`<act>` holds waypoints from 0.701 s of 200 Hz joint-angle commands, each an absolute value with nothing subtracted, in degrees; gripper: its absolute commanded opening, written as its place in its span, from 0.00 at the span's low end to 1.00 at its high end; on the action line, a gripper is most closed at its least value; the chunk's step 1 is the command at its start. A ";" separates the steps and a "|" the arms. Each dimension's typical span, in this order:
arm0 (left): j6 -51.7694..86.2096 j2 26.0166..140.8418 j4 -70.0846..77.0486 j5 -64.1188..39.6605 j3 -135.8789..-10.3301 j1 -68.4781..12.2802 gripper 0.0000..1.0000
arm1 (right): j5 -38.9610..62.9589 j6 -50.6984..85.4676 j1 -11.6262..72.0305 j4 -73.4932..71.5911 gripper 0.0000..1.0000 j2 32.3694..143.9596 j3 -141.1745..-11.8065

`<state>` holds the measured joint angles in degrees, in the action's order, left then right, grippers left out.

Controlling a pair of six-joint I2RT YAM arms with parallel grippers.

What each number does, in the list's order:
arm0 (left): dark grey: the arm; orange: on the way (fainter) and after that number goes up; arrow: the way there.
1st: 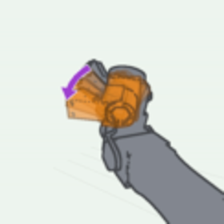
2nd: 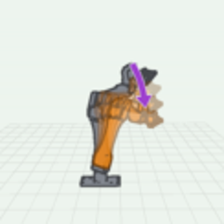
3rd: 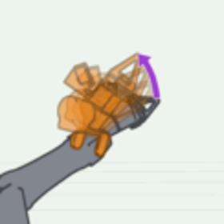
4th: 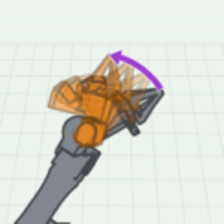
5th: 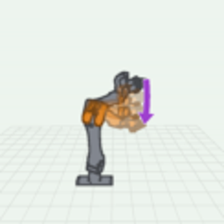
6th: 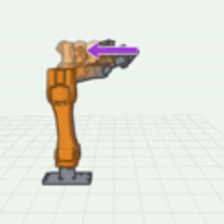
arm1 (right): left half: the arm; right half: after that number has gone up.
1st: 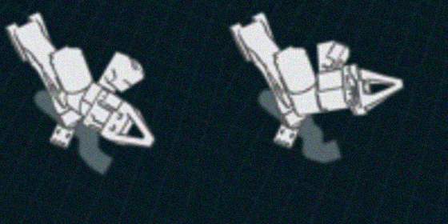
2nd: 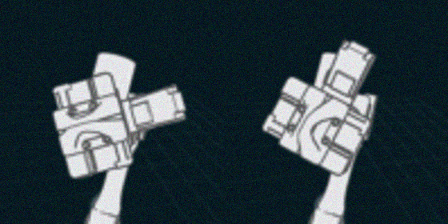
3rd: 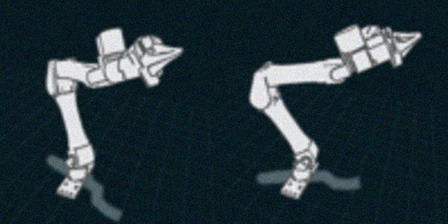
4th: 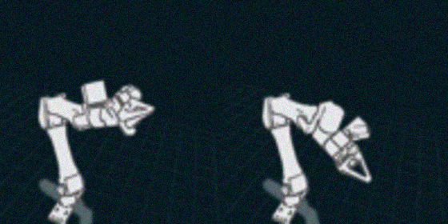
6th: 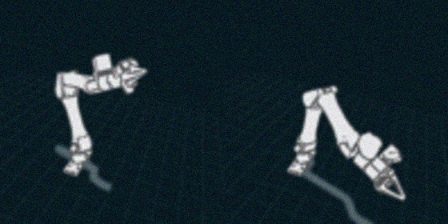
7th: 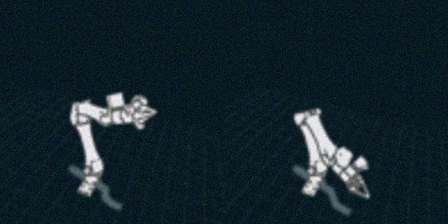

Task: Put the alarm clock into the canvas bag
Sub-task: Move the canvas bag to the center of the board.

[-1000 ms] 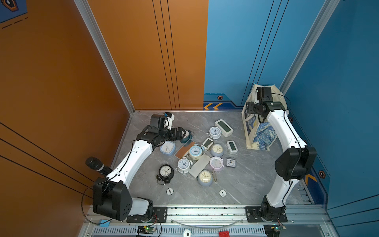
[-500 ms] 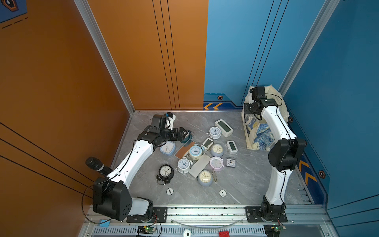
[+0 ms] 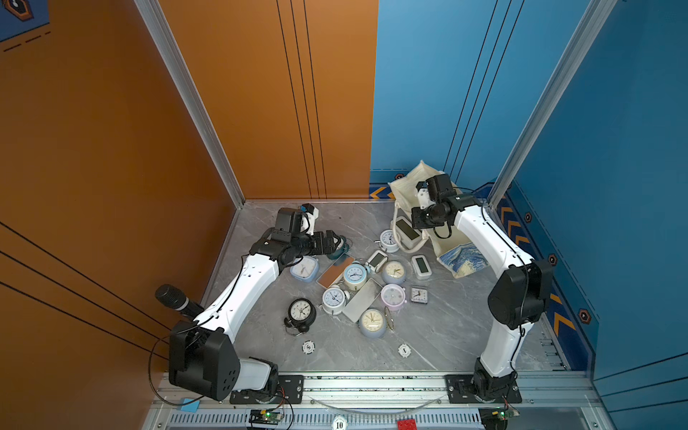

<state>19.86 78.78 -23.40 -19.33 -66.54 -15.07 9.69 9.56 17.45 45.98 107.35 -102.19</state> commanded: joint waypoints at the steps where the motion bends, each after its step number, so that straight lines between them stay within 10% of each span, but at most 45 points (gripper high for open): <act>1: 20.57 79.07 -22.42 -20.60 -66.25 -15.56 0.96 | 13.24 17.34 20.71 46.49 0.02 104.38 -99.44; 140: 20.56 75.73 -22.15 -22.54 -64.70 -14.81 0.96 | 32.92 55.26 29.36 5.84 0.00 96.06 -81.57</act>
<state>20.01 77.12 -23.33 -20.67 -65.19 -15.07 23.64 45.76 28.60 22.87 98.43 -84.42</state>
